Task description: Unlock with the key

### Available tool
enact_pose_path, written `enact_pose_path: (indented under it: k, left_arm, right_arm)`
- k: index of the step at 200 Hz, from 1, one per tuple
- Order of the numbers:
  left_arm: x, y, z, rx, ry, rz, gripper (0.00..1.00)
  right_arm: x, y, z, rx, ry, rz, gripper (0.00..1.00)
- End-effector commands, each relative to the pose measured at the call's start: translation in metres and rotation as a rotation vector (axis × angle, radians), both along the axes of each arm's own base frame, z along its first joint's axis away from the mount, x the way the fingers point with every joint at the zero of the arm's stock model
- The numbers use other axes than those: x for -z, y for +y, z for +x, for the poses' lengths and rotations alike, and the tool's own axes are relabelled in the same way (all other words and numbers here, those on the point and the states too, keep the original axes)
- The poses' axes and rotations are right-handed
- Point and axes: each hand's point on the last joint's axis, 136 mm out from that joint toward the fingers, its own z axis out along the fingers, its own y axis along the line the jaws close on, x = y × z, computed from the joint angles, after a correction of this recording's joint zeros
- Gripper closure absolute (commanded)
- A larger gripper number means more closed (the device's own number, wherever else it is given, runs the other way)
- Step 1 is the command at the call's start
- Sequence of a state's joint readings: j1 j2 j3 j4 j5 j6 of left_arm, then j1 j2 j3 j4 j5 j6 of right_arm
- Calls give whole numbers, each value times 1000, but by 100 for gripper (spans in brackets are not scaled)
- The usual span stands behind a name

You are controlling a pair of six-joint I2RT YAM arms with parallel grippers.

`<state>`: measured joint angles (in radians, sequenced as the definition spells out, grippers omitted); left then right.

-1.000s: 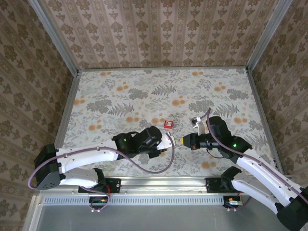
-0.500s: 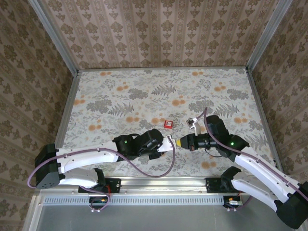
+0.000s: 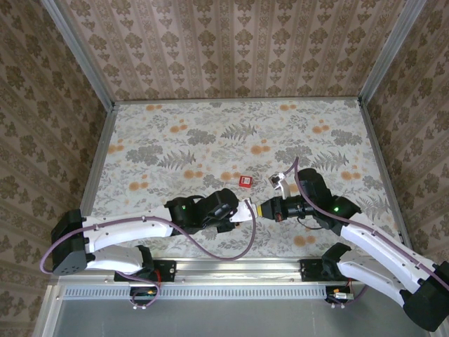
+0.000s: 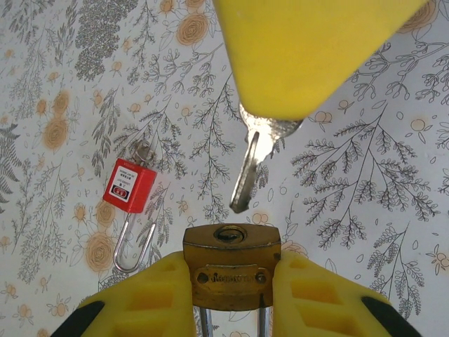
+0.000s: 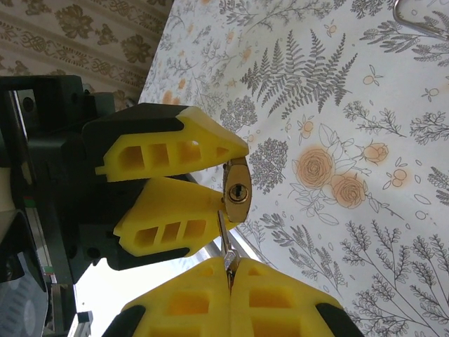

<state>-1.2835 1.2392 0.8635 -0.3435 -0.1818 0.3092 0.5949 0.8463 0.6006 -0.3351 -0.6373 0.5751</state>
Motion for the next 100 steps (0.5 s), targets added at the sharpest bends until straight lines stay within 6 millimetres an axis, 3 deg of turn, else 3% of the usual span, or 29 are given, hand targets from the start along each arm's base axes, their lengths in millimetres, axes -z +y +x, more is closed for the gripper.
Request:
enact_pose_path:
  k: [1, 100]
  left_arm:
    - [-11, -8, 0, 15, -30, -16, 78]
    - [-11, -10, -2, 27, -32, -15, 79]
  right_arm:
    - [-2, 6, -1, -30, -24, 22, 96]
    - [10, 4, -2, -29, -7, -9, 96]
